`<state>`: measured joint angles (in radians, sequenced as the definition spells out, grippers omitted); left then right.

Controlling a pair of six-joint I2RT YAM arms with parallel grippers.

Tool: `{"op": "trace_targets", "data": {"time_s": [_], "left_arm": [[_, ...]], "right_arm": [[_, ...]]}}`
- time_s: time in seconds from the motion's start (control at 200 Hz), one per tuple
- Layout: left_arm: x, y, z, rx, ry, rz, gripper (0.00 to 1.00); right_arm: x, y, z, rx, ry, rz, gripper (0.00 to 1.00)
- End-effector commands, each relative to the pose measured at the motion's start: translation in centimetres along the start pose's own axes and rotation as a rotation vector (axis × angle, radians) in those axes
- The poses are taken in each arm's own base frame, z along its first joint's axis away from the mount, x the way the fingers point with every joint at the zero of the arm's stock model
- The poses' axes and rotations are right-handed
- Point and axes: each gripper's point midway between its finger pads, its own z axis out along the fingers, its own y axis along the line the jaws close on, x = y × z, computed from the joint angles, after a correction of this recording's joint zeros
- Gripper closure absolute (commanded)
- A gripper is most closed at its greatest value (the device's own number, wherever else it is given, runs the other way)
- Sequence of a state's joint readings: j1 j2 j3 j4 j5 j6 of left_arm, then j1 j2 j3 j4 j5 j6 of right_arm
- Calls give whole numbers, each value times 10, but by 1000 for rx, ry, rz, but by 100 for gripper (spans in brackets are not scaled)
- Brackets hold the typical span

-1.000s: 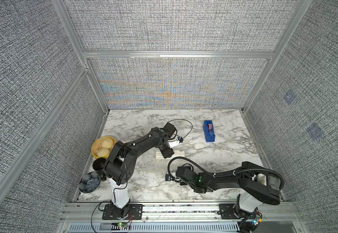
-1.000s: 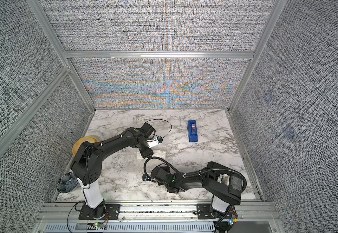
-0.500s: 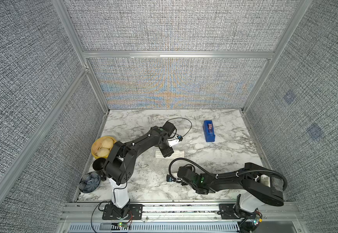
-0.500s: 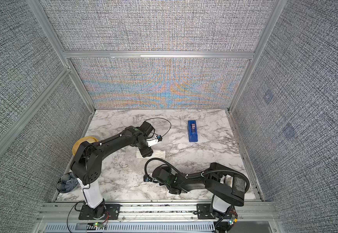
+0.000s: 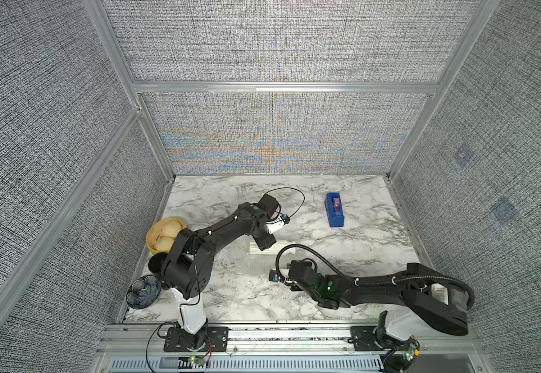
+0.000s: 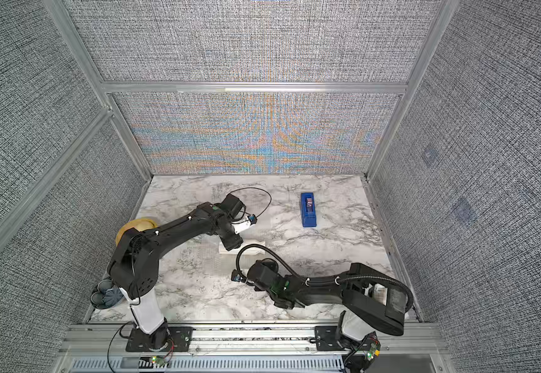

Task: Wrap vases in bubble wrap
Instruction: Wrap the vase in bubble wrap.

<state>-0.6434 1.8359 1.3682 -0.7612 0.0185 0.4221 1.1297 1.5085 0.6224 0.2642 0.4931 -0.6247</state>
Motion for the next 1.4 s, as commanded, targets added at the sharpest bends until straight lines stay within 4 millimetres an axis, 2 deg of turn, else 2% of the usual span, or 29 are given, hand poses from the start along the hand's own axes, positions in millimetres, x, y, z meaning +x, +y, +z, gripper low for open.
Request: {"op": "trace_targets", "data": {"time_s": [0.0,0.26,0.605,0.821,0.986,1.131,1.201,1.231,1.286,1.326,1.391], "left_arm": [[0,15,-2,-79,4,-13,39],[-7,26,-13,-124,-45,-33,39],[-5,42,-9,-167,-29,-65,40],[-9,61,-18,-253,-48,-99,41],[-8,86,-47,-363,-119,-182,40],[-6,101,-96,-412,-227,-256,40],[-7,94,-120,-393,-294,-240,40],[-9,84,-128,-362,-322,-210,40],[-8,53,-135,-241,-365,-93,40],[-4,25,-137,-147,-395,71,40],[6,-2,-136,-73,-446,146,38]], "right_arm": [[-9,-16,1,8,-22,97,100],[-9,-51,14,17,-2,194,100],[0,-65,38,-4,62,247,100],[5,-71,50,-7,83,278,100],[7,-71,57,-32,85,300,100],[8,-70,61,-59,84,314,100],[7,-70,62,-75,75,328,100],[7,-69,62,-85,71,332,100],[6,-69,63,-97,64,339,100],[6,-69,64,-102,65,341,100],[7,-68,66,-115,65,347,100]]}}
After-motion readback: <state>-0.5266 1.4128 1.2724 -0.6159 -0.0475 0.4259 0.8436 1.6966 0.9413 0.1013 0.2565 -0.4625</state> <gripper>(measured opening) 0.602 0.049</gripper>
